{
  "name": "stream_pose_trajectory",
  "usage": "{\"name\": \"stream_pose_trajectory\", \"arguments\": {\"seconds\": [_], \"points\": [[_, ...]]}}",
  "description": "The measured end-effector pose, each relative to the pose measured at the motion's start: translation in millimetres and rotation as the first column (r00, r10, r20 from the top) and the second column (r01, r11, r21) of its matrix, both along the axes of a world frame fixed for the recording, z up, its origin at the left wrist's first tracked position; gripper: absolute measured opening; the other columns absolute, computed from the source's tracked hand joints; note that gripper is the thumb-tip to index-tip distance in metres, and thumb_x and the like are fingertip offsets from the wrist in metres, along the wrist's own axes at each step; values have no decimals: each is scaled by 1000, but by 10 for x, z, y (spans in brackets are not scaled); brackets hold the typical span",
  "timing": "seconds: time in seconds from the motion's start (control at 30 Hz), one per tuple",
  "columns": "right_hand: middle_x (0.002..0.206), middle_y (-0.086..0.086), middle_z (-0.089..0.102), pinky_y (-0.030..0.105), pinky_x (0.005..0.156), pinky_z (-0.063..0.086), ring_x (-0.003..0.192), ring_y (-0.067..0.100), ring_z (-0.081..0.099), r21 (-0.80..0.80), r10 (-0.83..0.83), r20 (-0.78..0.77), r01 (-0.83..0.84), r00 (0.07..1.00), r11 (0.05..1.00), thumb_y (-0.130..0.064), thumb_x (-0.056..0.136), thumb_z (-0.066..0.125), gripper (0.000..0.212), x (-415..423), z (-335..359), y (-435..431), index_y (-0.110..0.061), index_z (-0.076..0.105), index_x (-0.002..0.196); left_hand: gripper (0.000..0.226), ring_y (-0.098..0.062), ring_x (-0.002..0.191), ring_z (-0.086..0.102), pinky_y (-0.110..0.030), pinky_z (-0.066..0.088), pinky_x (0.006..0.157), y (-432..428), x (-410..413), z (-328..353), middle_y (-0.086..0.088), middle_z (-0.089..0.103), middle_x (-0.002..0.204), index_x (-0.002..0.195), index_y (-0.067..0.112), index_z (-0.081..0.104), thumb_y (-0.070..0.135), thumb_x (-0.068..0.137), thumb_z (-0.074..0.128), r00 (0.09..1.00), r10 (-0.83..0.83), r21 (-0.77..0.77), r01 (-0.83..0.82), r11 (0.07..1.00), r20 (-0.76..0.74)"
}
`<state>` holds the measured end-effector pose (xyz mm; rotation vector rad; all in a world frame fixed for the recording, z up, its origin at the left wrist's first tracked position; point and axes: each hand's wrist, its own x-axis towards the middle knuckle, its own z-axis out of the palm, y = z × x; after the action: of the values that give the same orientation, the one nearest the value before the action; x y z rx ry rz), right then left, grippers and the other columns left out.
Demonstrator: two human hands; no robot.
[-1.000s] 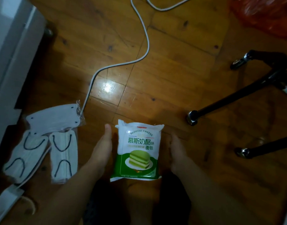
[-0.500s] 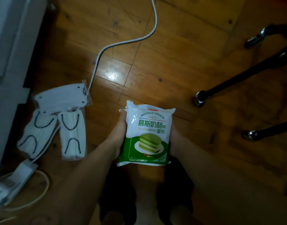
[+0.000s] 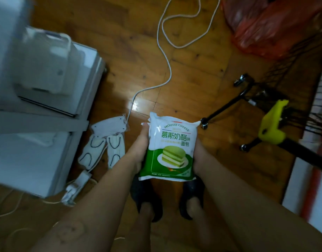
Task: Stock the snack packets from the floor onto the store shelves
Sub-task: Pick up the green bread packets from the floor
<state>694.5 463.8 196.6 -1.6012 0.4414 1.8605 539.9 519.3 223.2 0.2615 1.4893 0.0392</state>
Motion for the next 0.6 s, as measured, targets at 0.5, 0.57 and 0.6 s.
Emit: {"name": "stream_pose_trajectory", "arguments": {"seconds": [0.5, 0.57, 0.6], "points": [[90, 11, 76, 38, 77, 56, 76, 27, 73, 268, -139, 30, 126, 990, 955, -62, 94, 38, 64, -82, 3376, 161, -15, 79, 82, 72, -15, 71, 76, -22, 56, 52, 282, -96, 3175, -4, 80, 90, 108, 22, 73, 70, 98, 20, 959, -278, 389, 240, 890, 45], [92, 11, 76, 41, 82, 56, 78, 28, 72, 291, -163, 61, 139, 985, 947, -62, 94, 38, 64, -19, 3680, 38, -15, 78, 77, 68, -12, 63, 74, -22, 54, 51, 232, 2, 3545, 2, 78, 81, 100, 26, 73, 70, 97, 21, 930, -364, 433, 306, 848, 57], [100, 13, 74, 45, 90, 54, 87, 31, 70, 290, -185, 69, 157, 980, 944, -63, 93, 40, 62, 3, 3814, -39, -14, 77, 84, 67, -14, 66, 73, -26, 54, 59, 194, 34, 3696, 2, 78, 83, 98, 28, 72, 72, 96, 23, 918, -395, 448, 336, 829, 41]]}}
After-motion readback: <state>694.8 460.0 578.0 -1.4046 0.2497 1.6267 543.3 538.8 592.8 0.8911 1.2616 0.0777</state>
